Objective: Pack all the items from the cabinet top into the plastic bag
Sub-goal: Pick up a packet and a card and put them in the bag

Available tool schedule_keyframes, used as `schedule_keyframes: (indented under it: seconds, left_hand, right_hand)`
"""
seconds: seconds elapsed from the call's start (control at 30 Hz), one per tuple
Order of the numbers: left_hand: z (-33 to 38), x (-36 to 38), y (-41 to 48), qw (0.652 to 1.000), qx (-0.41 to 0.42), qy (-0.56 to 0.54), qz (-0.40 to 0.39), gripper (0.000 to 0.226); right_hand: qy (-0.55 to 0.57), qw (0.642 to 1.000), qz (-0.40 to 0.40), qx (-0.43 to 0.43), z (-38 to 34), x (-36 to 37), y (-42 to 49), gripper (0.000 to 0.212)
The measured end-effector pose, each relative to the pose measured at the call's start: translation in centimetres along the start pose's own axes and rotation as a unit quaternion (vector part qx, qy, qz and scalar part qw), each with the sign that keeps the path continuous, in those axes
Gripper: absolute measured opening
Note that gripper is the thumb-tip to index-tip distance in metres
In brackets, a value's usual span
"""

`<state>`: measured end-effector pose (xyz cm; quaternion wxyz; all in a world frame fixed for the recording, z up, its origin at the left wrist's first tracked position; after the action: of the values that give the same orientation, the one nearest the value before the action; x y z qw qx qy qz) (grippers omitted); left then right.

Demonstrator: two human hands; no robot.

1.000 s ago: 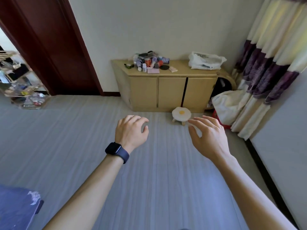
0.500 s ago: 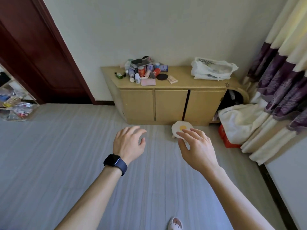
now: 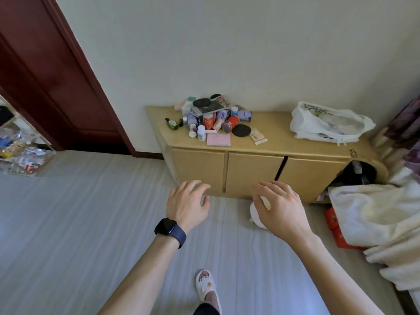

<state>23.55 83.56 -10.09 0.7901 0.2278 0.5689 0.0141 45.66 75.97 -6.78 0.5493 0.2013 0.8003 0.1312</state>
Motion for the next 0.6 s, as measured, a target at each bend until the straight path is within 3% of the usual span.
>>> schedule_keyframes:
  seconds: [0.3,0.6]
  left_hand:
    - [-5.4,7.5,13.8,0.995,-0.012,-0.016,-0.096,0.036]
    - [-7.3,18.8,23.5,0.978,-0.027,-0.01,-0.207,0.041]
  right_hand:
    - [-0.013,0.999,-0.034,0.025,0.9,8.0,14.0,0.03]
    - [0.007,0.984,-0.155,0.087,7.7,19.2,22.6,0.039]
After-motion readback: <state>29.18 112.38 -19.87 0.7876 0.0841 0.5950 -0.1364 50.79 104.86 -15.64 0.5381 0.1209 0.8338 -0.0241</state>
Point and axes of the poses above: each hand's wrist, its own y-axis towards the middle knuckle, its own x-axis out of the palm, z = x × y, the point moved 9 cm from there along y, towards the middle knuckle, and after that the axes turned 9 degrees about z, right-handed, at the moved point
